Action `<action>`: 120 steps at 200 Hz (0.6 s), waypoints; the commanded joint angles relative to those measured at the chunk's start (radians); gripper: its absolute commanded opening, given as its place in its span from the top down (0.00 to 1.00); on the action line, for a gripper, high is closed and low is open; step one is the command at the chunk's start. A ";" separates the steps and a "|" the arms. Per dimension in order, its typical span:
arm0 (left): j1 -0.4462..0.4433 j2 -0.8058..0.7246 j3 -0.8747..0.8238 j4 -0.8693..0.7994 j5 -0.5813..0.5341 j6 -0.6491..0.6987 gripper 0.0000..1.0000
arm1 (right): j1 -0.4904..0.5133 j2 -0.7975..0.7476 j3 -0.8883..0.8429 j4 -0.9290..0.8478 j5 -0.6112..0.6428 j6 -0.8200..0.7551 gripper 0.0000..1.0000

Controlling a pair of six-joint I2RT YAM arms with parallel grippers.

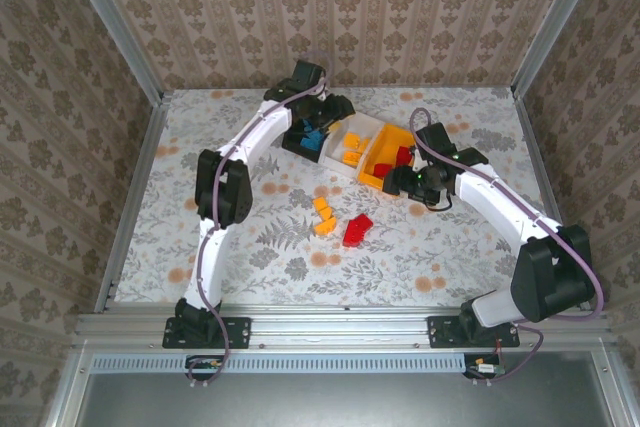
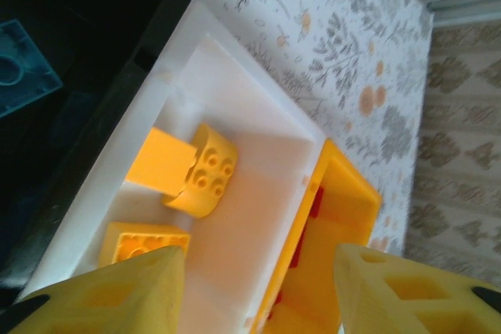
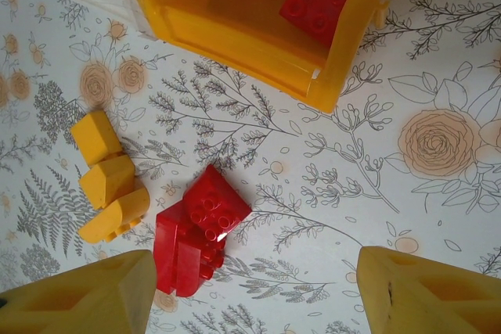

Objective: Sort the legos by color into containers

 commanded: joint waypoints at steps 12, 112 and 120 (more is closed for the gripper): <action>-0.016 -0.133 0.003 -0.323 -0.111 0.334 0.46 | -0.006 0.016 0.024 -0.031 -0.032 -0.025 0.30; -0.085 -0.335 -0.423 -0.469 -0.269 0.333 0.28 | -0.001 0.096 0.059 0.022 -0.103 -0.004 0.31; -0.085 -0.318 -0.411 -0.470 -0.249 0.302 0.27 | -0.001 0.096 0.059 0.022 -0.103 -0.005 0.30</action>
